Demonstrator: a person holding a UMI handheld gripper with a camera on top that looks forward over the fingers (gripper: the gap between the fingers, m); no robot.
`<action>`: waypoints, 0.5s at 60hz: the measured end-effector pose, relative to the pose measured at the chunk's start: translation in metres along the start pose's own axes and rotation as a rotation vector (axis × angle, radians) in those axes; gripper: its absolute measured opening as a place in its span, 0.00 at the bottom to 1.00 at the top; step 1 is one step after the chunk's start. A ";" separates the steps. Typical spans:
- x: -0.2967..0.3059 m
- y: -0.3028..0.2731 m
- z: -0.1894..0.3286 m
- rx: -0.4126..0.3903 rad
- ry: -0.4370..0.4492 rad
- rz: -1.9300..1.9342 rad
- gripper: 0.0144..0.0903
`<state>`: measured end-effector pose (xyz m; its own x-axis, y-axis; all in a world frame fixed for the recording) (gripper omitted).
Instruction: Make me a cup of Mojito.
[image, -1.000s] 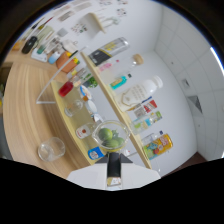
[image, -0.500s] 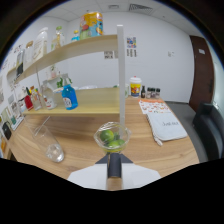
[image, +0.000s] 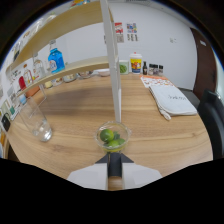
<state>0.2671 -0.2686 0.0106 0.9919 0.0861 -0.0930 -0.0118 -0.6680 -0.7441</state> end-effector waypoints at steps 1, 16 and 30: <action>0.000 -0.001 -0.001 0.000 0.001 -0.005 0.04; -0.005 -0.012 -0.009 0.025 0.015 -0.018 0.90; -0.038 -0.078 -0.072 0.175 0.095 -0.031 0.93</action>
<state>0.2395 -0.2736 0.1197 0.9995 0.0291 -0.0116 0.0055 -0.5267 -0.8500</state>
